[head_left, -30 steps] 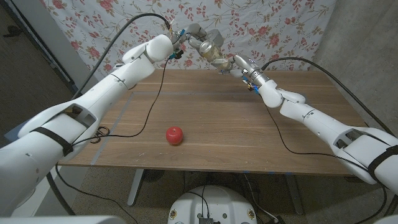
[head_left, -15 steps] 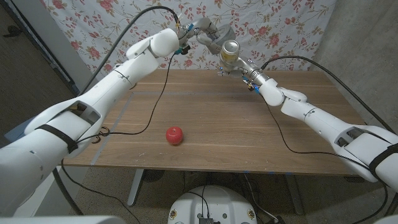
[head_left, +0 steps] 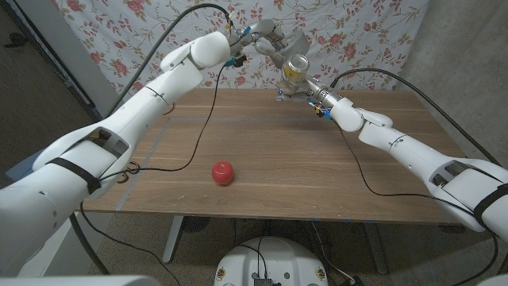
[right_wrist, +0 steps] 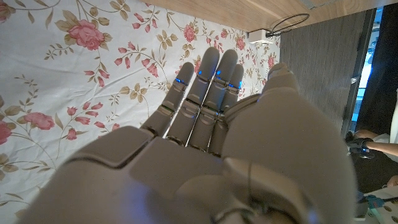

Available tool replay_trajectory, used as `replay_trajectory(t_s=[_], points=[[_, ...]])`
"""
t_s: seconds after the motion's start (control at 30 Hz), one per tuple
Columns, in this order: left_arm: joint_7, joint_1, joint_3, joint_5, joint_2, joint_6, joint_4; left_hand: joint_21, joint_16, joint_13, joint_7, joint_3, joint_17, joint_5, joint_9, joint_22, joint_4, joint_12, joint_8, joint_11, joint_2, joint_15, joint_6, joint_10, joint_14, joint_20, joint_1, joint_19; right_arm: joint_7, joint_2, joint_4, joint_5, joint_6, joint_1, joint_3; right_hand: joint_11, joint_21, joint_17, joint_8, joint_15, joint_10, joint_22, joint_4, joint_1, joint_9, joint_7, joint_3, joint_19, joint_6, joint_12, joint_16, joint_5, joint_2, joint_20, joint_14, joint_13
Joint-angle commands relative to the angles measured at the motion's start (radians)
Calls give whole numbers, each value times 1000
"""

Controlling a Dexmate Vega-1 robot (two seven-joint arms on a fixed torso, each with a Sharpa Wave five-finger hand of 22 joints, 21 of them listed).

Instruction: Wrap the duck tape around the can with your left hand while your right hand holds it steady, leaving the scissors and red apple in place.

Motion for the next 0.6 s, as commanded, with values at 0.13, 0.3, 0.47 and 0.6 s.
replay_trajectory(t_s=[0.13,0.3,0.47,0.6], points=[[31,0,13,62,2,-14,-47,18,21,17,-115,-22,12,-24,25,4,-2,-7,37,-26,231,-123,163,33,16,0,234,-7,60,-13,-40,-36,-18,1,-13,2,9,0,-4,-96,2,0,4,132,2,-88,-9,-8,96,-4,-7,8,133,-114,12,3],[15,-6,21,79,0,-21,-61,20,26,22,-122,-33,13,-29,21,2,-2,-10,40,-26,228,-123,168,42,21,-2,238,-5,58,-9,-38,-47,-16,2,-17,3,9,-1,-4,-96,5,0,5,135,2,-88,-11,-9,97,-6,-10,10,134,-114,12,0],[-26,-16,34,90,2,-20,-74,21,22,28,-120,-51,9,-39,2,-2,1,-28,27,-27,237,-123,151,43,16,3,252,-13,57,-10,-48,-44,-17,-4,-11,3,10,-2,-4,-96,4,0,6,137,3,-88,-13,-9,98,-7,-12,11,134,-114,12,2],[-65,-21,37,86,7,-13,-84,21,17,30,-113,-58,5,-45,-2,-2,4,-41,16,-24,244,-123,127,34,10,12,258,-19,62,-12,-54,-34,-21,-8,-4,2,11,-2,-5,-95,5,0,7,138,3,-87,-15,-9,98,-7,-14,12,135,-114,13,3]])
